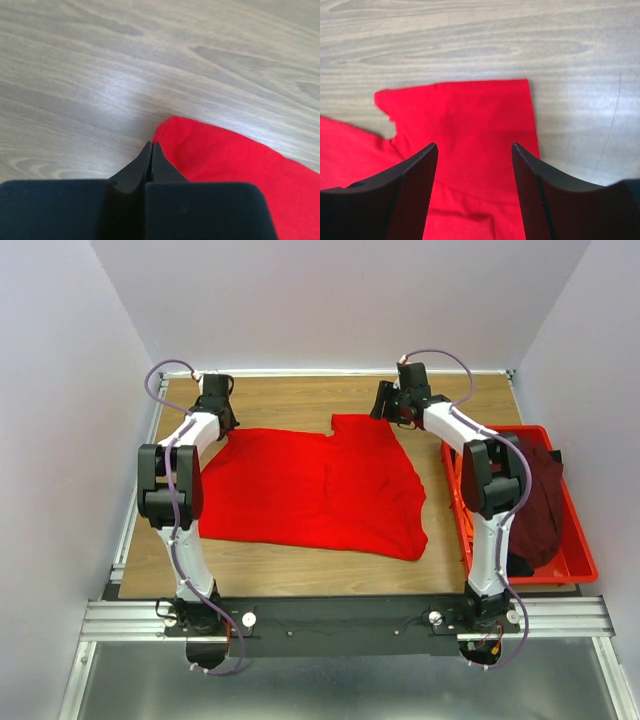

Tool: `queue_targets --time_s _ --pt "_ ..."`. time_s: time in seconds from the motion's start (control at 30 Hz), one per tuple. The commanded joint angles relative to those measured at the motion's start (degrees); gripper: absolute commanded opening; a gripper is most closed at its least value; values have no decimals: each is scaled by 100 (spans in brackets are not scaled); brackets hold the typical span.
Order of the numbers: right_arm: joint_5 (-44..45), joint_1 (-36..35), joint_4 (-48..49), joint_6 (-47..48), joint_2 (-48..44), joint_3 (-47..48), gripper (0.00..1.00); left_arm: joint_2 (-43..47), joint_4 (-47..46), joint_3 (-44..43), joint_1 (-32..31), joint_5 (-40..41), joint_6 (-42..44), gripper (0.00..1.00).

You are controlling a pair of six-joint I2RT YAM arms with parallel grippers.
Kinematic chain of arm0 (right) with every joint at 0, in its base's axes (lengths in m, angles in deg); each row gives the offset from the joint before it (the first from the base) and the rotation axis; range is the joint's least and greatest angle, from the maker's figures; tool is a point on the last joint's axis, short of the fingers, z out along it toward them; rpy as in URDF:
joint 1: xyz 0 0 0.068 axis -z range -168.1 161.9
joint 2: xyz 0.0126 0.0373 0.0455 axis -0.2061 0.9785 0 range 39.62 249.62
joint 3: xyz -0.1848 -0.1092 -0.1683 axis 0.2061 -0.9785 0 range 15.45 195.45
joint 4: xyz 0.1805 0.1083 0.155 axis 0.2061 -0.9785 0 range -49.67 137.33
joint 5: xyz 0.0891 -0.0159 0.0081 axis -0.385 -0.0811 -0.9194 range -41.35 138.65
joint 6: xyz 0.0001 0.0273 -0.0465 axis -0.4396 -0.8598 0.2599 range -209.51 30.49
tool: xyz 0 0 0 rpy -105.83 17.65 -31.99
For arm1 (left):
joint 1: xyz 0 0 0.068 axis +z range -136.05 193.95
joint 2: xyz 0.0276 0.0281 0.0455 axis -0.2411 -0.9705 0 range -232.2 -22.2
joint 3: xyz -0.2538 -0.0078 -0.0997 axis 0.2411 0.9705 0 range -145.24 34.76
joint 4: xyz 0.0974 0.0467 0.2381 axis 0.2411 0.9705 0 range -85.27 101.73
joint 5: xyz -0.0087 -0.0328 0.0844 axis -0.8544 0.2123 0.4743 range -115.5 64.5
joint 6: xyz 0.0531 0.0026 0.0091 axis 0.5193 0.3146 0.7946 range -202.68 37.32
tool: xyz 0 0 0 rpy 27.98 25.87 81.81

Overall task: Fold and stack the t-shirts
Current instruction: Fold the tshirt

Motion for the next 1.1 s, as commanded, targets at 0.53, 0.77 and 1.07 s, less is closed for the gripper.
queue_targets --time_s 0.53,0.77,1.07 --pt "412 256 376 284 1282 1090 70 -520 -826 -456 147 566 14 0" --pt "201 274 376 223 1485 1152 69 -757 -861 -623 156 364 128 0" --pt "-10 274 376 56 1687 1222 65 -871 -923 -597 358 249 242 0"
